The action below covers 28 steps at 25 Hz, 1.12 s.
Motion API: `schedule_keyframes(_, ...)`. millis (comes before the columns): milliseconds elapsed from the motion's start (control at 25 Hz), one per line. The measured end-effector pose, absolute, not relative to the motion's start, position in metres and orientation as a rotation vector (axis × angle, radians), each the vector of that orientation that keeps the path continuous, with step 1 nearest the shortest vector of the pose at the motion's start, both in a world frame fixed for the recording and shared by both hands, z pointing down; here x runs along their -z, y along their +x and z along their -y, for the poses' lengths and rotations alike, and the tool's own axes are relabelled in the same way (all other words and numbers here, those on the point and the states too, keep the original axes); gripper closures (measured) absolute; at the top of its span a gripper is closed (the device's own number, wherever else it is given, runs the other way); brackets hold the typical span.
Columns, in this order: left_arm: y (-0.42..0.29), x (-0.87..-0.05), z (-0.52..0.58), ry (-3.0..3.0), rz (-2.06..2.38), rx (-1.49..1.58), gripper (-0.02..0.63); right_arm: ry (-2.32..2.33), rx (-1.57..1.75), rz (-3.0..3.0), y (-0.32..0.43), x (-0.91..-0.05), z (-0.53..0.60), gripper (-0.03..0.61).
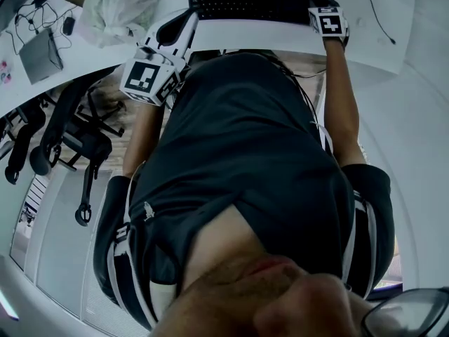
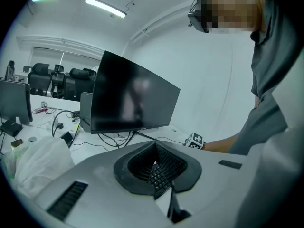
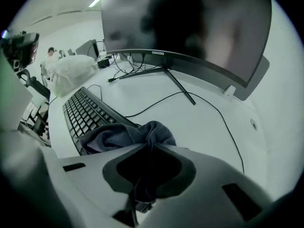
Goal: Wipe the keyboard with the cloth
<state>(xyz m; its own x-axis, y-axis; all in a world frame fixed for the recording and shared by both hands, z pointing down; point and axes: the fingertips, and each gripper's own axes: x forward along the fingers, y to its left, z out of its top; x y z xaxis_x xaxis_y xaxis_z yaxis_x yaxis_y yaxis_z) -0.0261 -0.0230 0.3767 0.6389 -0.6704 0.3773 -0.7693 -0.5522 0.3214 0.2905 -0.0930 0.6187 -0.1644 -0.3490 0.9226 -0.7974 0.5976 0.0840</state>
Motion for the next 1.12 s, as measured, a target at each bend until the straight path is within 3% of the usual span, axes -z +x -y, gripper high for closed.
schedule_keyframes(1120, -0.043, -0.401, 0.009, 2.394, 1.042, -0.341, 0.609, 0.901, -0.394, 1.700, 0.261, -0.623, 0.092, 0.535)
